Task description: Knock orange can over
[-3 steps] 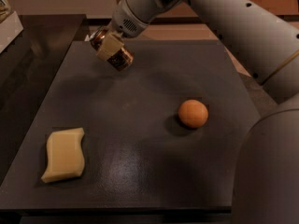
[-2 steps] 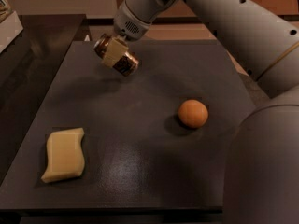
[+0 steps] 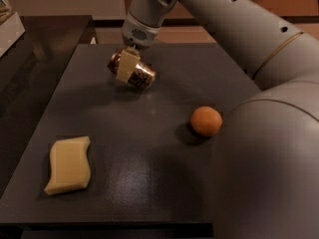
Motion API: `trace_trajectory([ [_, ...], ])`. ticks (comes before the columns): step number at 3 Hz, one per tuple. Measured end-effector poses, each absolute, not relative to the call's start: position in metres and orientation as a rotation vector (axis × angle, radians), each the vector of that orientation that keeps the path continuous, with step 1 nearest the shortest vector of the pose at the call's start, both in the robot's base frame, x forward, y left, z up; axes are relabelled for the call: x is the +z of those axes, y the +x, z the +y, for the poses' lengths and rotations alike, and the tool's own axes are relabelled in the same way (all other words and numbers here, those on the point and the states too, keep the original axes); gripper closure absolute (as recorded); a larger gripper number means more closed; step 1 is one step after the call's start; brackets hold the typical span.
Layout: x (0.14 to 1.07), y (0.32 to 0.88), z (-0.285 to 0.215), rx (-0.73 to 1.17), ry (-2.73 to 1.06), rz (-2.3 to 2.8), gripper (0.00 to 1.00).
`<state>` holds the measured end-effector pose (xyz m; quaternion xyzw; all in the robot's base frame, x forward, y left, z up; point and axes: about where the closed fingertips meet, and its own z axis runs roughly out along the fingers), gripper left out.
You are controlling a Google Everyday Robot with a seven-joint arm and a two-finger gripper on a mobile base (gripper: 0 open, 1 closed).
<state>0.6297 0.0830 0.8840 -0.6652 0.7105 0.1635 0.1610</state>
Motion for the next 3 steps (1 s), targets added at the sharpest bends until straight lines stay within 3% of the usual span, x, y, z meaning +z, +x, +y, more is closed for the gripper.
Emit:
trace_trajectory([
  [3, 0.864, 0.634, 0.079, 0.397, -1.948, 2.167, 0.13],
])
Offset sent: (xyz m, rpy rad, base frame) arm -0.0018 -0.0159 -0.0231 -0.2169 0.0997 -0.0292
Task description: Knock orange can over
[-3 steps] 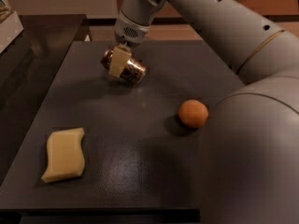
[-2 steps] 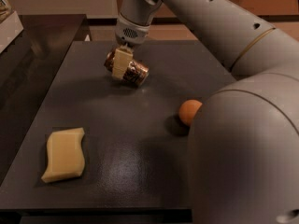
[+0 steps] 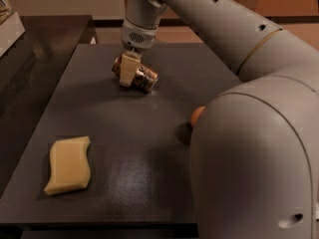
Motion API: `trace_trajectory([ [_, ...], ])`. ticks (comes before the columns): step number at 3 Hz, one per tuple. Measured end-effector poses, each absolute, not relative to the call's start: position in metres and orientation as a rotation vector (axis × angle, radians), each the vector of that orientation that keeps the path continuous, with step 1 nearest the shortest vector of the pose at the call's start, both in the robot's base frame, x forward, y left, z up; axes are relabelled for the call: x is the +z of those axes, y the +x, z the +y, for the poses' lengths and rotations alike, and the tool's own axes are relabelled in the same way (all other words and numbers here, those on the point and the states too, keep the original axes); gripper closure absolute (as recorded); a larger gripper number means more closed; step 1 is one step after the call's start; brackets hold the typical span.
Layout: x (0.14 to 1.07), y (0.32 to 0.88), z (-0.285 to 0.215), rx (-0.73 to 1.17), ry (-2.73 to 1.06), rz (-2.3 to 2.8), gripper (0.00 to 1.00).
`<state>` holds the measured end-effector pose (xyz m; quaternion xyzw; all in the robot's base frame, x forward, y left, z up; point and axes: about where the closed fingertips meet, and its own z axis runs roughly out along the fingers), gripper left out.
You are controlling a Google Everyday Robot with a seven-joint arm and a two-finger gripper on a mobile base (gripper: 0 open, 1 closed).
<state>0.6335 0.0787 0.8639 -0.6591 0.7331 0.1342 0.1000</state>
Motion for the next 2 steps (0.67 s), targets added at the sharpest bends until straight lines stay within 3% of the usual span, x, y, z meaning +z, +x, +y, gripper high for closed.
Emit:
trace_trajectory([
  [1, 0.8618, 0.6356, 0.0816, 0.397, -1.944, 2.163, 0.00],
  [2, 0.8618, 0.6356, 0.0816, 0.397, -1.944, 2.163, 0.00],
])
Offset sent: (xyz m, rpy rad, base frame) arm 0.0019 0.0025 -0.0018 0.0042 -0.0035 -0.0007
